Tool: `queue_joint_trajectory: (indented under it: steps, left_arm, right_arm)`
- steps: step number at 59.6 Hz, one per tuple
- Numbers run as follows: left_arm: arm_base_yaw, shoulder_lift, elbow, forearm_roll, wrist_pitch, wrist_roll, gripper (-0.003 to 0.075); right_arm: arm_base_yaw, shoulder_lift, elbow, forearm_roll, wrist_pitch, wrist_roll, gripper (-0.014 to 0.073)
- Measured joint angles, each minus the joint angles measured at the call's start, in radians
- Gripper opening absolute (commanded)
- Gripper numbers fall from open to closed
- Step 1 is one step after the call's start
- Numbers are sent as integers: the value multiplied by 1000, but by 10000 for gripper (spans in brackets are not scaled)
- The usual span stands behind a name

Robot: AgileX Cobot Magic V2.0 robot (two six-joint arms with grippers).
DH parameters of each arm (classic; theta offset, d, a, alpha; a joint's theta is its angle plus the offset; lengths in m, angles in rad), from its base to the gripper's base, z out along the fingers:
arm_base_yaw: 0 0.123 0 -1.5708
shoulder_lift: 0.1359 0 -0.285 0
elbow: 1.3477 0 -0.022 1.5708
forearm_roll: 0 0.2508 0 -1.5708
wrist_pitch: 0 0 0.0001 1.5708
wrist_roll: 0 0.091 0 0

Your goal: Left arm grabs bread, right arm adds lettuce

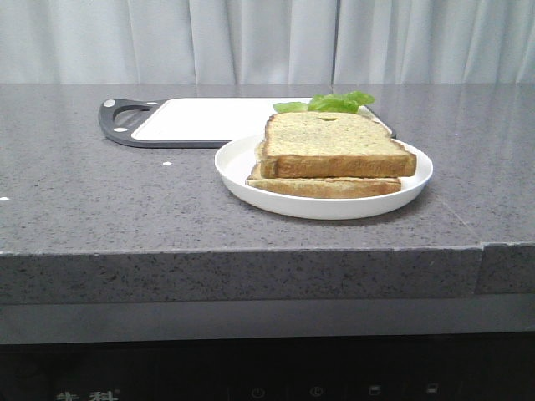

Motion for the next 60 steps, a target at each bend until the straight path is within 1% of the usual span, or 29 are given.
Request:
queue_joint_trajectory:
  steps: [21, 29, 32, 35, 39, 44, 52, 60]
  left_arm:
    - [0, 0, 0, 0, -1, 0, -21]
    - [0, 0, 0, 0, -49, 0, -21]
    - [0, 0, -7, 17, -66, 0, -21]
    - [0, 0, -36, 49, -55, 0, -21]
    - [0, 14, -114, 84, -16, 0, -21]
    - [0, 93, -234, 99, 27, 0, -21]
    - [0, 269, -391, 101, 60, 0, -21]
    - [0, 407, -472, 101, 73, 0, -20]
  right_arm:
    - [0, 0, 0, 0, 0, 0, -60]
    - [0, 0, 0, 0, -32, 0, -60]
    - [0, 0, 0, 0, -49, 0, -60]
    - [0, 0, -19, 0, -38, 0, -60]
    - [0, 0, -83, 0, 13, 0, -60]
    - [0, 18, -198, -13, 95, 0, -60]
    - [0, 129, -370, -40, 167, 0, -60]
    - [0, 257, -478, -44, 214, 0, -58]
